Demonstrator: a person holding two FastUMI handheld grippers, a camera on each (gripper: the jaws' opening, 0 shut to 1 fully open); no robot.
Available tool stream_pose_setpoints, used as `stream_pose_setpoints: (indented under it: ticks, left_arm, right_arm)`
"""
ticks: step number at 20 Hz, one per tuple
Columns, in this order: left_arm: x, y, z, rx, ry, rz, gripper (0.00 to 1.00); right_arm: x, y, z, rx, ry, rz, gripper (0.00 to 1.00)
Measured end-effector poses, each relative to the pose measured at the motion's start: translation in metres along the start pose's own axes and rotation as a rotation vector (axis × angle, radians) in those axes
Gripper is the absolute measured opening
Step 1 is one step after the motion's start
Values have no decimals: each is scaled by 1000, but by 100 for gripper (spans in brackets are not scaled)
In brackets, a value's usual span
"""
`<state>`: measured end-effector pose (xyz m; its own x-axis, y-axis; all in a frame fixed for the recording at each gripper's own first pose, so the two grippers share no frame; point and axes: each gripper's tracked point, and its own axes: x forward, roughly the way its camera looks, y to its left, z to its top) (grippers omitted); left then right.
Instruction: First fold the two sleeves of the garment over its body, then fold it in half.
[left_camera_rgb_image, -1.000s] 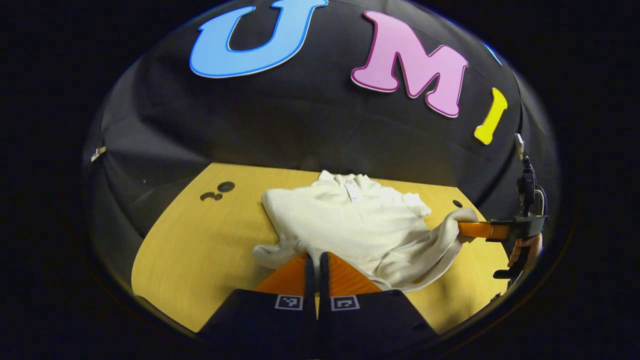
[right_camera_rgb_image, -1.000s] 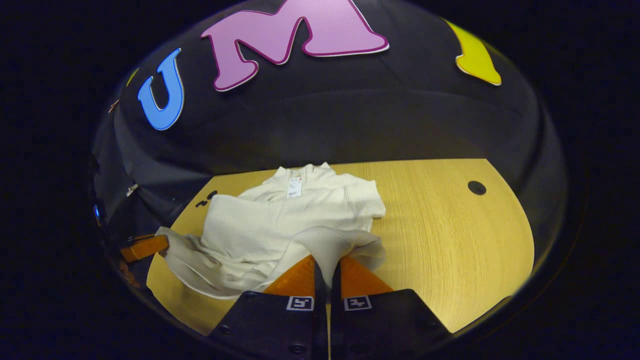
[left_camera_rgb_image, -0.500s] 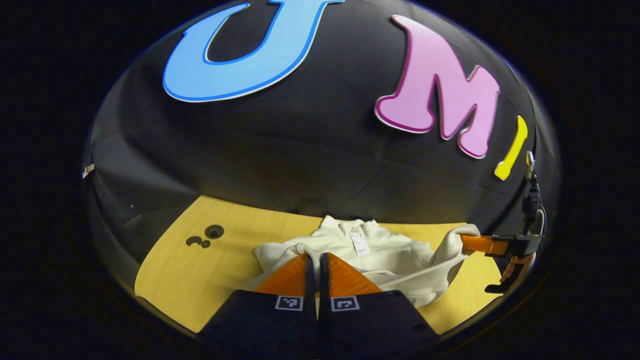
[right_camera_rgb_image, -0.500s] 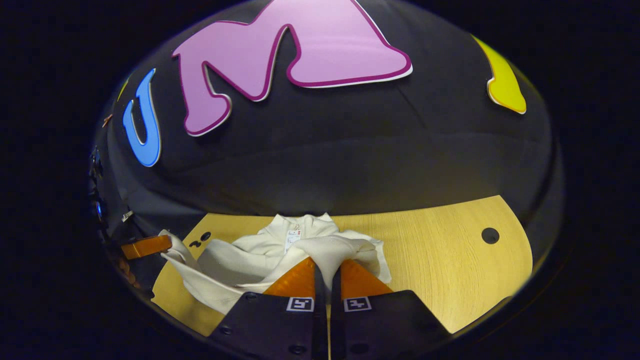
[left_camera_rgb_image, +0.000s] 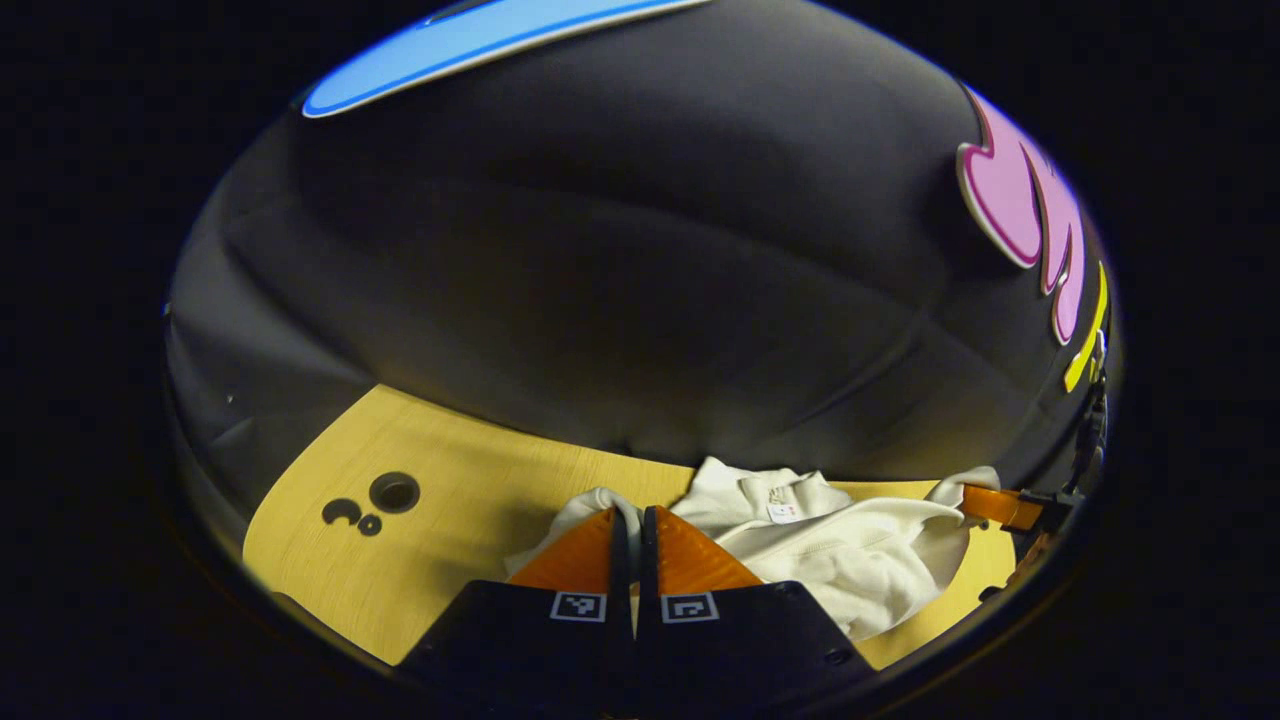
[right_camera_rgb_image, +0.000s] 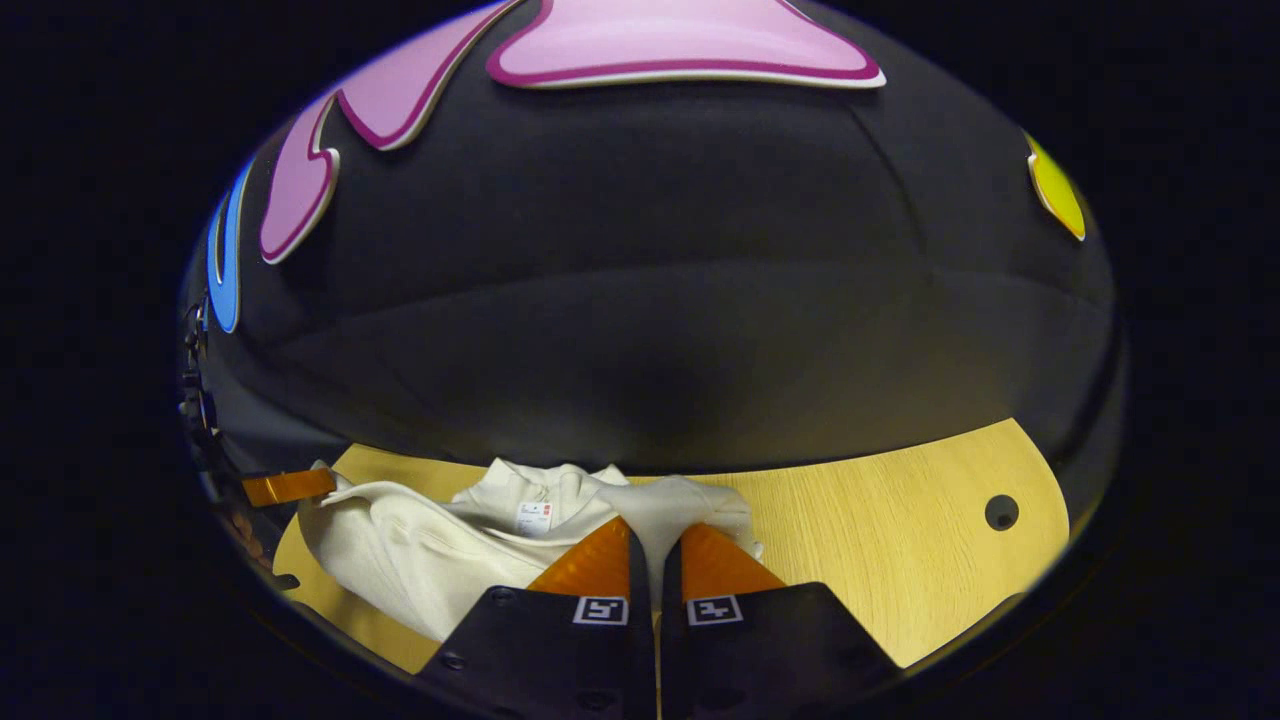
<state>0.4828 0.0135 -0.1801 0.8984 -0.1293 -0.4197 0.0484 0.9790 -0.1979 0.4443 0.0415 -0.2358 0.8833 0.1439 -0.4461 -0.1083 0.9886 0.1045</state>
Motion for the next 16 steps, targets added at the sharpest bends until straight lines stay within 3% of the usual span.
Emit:
stream_pose_setpoints:
  ticks: [4,8,10,11,13,14,15,16]
  left_arm:
    - [32,5,-10,35,-15,4,6]
    - [33,12,-10,134,-12,59,16]
    - [20,10,-2,147,-30,77,48]
    - [11,6,5,141,-51,74,64]
    - [-6,-1,10,133,-82,74,88]
    - [-19,-4,14,137,-94,75,92]
    - [-35,-6,20,145,-112,78,97]
    - [-49,-5,25,151,-127,76,98]
  right_arm:
    - [21,-8,-20,-7,19,-45,6]
    - [22,-11,-28,-20,39,-70,23]
    - [11,-7,-20,-27,19,-58,34]
    - [2,-6,-13,-24,2,-54,54]
    - [-17,-1,-4,-3,-18,-50,68]
    - [-30,0,1,6,-31,-48,77]
    - [-42,0,4,10,-43,-51,99]
    - [-53,-1,8,9,-59,-59,99]
